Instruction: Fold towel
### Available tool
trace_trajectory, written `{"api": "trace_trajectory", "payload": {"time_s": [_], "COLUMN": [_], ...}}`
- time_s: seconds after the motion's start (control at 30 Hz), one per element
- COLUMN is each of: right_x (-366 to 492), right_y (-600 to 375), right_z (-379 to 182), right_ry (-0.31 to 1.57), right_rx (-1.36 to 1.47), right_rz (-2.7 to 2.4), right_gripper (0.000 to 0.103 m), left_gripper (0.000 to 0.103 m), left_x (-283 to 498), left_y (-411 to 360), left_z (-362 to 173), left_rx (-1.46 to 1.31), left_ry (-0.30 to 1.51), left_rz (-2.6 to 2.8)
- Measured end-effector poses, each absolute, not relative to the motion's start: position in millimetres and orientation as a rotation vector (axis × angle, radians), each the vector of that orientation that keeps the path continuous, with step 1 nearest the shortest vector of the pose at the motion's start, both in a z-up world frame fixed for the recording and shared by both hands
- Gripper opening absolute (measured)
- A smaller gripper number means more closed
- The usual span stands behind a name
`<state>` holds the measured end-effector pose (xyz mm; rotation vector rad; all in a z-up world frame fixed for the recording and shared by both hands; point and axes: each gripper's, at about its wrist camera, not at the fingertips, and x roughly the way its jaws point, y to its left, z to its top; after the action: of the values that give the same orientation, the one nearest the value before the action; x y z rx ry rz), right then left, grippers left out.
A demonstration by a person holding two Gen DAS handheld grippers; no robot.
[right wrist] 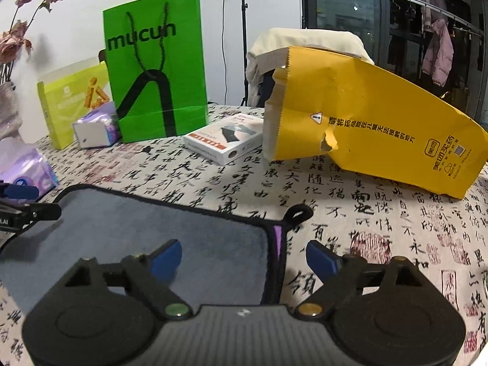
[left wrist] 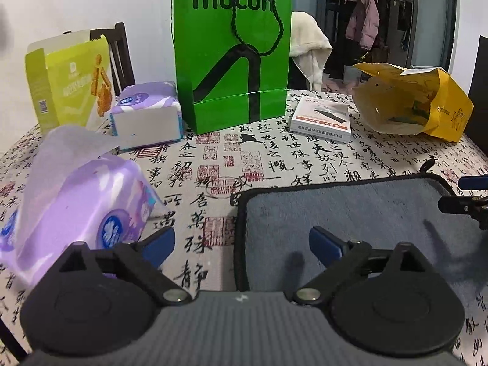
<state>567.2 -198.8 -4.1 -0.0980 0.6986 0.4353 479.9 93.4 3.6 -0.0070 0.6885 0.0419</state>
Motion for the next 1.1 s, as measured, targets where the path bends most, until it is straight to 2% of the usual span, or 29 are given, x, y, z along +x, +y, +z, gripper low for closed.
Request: {"api": "trace_trajectory", "payload": {"time_s": [1.1], "right_x": [433.5], "right_y": [-228.7], "right_z": [2.1], "right_ry": [0.62], "right_rx": [0.028], "right_rz": [0.366], "right_gripper": [0.092], "left_gripper": [0.099], "left_x": [346.7], "left_y": [89.9], "left_z": [9.5], "left_rx": [-0.079], "left_ry": [0.663], "left_rz": [0.087]}}
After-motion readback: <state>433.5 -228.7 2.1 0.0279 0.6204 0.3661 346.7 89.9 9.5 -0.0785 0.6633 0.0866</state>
